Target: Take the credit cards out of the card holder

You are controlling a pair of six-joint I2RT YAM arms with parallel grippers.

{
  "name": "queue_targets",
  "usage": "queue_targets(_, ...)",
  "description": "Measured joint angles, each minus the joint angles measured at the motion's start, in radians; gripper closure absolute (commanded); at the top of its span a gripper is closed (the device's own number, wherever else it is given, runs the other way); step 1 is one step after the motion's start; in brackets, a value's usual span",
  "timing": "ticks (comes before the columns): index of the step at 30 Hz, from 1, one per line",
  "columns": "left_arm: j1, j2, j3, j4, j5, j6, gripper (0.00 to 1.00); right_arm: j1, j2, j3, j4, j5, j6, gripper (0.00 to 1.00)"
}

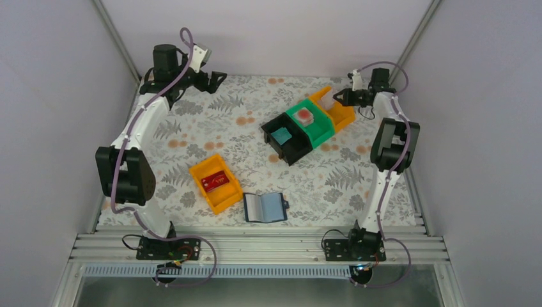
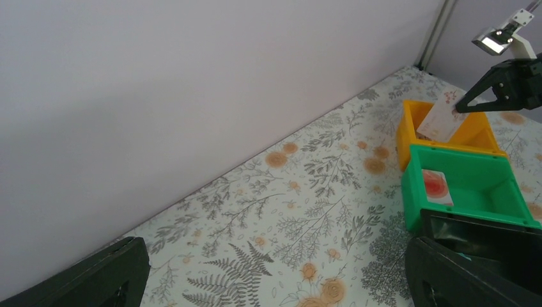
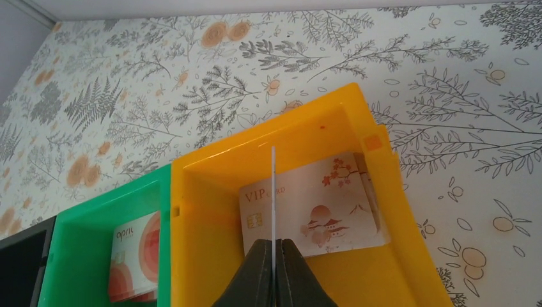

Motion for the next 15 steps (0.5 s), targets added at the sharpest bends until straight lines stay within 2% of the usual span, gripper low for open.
queue_targets(15,-0.031,0.026,0.059,-0.01,-0.036,0.02,0.0,0.027,0.122,0.119,-0.084,-0.037,-0.036,0.96)
